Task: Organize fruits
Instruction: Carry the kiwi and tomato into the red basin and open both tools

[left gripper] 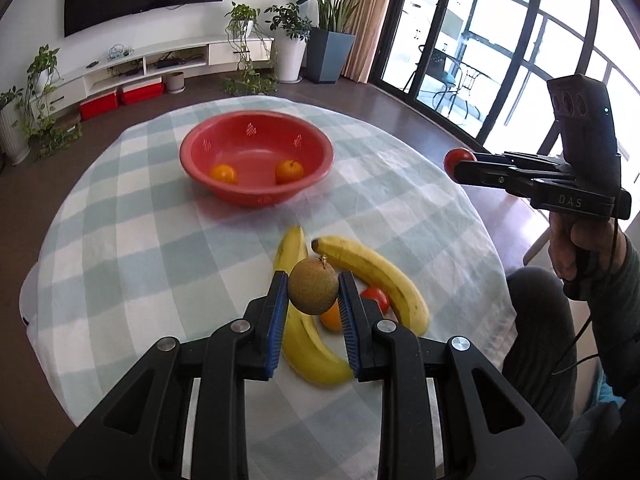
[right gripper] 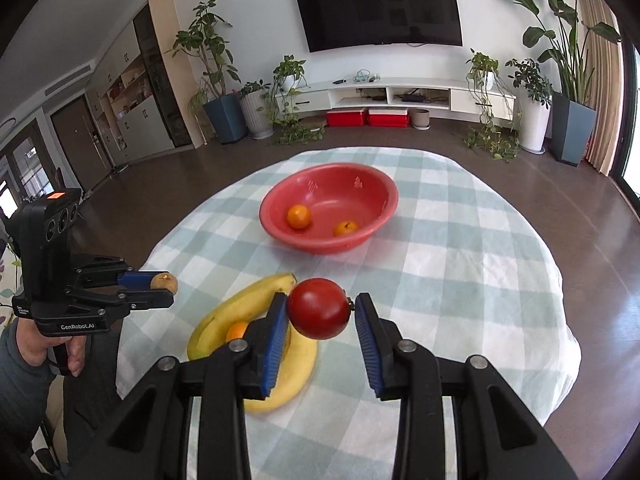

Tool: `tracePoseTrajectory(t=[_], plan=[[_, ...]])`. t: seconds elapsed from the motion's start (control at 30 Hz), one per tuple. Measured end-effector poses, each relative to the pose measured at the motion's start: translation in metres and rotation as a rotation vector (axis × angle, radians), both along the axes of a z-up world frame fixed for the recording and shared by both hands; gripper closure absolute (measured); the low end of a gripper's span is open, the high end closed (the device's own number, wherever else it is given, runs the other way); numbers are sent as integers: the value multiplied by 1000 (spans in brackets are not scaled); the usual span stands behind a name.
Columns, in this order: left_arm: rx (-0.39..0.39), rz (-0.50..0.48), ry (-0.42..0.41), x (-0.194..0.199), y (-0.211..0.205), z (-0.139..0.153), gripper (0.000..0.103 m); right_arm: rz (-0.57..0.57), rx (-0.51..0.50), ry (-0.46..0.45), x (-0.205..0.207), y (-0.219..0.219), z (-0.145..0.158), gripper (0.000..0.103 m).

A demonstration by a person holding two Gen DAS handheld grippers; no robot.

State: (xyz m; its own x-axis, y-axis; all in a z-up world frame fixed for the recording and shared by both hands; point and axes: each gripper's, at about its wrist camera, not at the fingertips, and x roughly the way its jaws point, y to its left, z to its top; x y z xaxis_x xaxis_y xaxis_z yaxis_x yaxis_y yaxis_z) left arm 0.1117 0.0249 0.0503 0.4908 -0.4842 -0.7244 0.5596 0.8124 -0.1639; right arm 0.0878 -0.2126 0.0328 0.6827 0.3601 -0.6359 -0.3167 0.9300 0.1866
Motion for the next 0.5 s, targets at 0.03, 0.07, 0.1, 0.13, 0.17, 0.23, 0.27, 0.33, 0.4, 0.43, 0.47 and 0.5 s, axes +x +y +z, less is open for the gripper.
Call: tracePoseTrajectory(t=[0.03,0.07,0.1,0.13,0.17,0.23,0.27,0.33,0.4,0.43,0.47,0.5], plan=[[4,-1,-9,12,-3,5,80,3,4,-3,9,2,3,66],[0,-2,-9,25,-5,8,80,6,3,-5,18,5,5,66],[-8,0,-3,39,-6,12,80,10,-2,-8,27,8,7,66],[-8,5,-3,53,-9,15,80,16,-7,-9,36,12,8,66],[0,10,-8,66,-13,18,80,22,-10,-5,46,15,9,66],[14,20,-10,94,-21,21,80,31,-20,9,66,21,8,66],[24,20,-11,107,-26,22,80,36,-27,20,76,24,6,66],[48,14,-8,130,-38,20,80,37,-36,41,96,28,1,66],[75,6,8,151,-51,12,80,44,-34,71,116,32,-7,66],[90,5,16,160,-57,6,80,45,-39,83,125,34,-12,66],[101,4,27,169,-62,1,80,43,-51,95,133,36,-17,66],[110,5,37,176,-66,-5,80,42,-62,106,142,38,-22,66]])
